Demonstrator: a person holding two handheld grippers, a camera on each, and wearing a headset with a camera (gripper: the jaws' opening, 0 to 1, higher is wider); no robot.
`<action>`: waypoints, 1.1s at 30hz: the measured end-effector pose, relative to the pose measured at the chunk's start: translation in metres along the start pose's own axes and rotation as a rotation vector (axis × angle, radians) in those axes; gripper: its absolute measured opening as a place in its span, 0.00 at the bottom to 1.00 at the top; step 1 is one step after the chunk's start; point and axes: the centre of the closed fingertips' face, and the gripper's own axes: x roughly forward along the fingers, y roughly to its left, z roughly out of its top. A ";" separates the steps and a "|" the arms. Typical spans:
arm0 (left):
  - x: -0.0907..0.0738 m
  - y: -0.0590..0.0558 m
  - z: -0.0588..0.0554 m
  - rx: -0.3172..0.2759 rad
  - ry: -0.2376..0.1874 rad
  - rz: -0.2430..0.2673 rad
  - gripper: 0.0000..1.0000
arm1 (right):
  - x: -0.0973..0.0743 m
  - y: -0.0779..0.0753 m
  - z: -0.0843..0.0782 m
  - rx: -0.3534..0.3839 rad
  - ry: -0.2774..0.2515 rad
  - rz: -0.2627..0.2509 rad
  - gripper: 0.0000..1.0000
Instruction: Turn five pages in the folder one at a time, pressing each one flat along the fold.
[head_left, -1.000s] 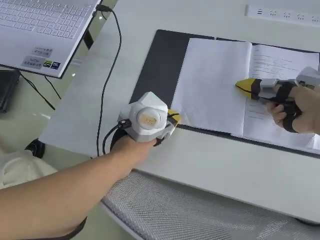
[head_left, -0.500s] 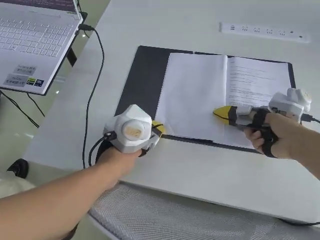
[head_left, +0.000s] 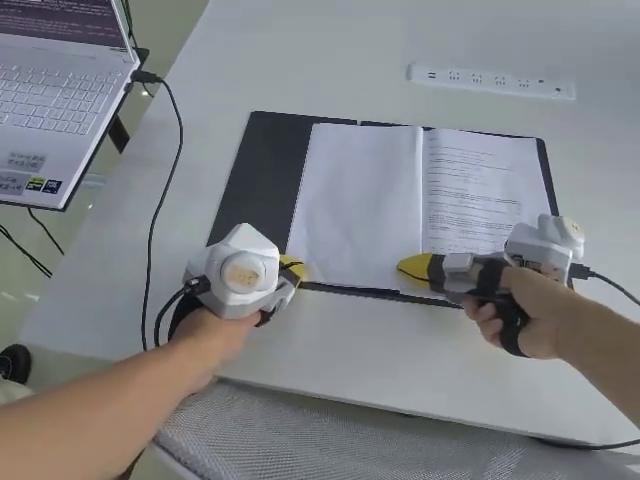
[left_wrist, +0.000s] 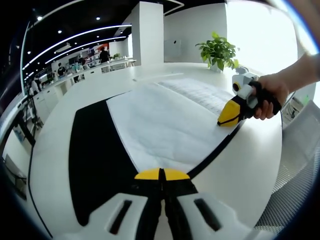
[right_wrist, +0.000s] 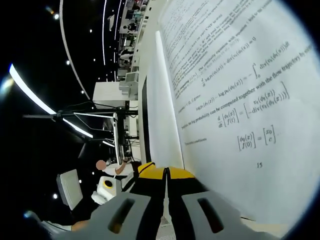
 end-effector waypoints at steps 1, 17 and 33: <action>0.000 0.000 0.000 0.000 0.001 0.000 0.00 | -0.001 0.000 -0.003 0.002 0.005 0.001 0.00; -0.001 0.000 0.001 -0.076 0.010 0.009 0.00 | -0.052 0.029 -0.041 -0.039 -0.034 0.087 0.00; -0.012 -0.013 0.018 -0.157 0.023 -0.018 0.09 | -0.129 0.047 -0.008 -0.066 -0.336 0.113 0.09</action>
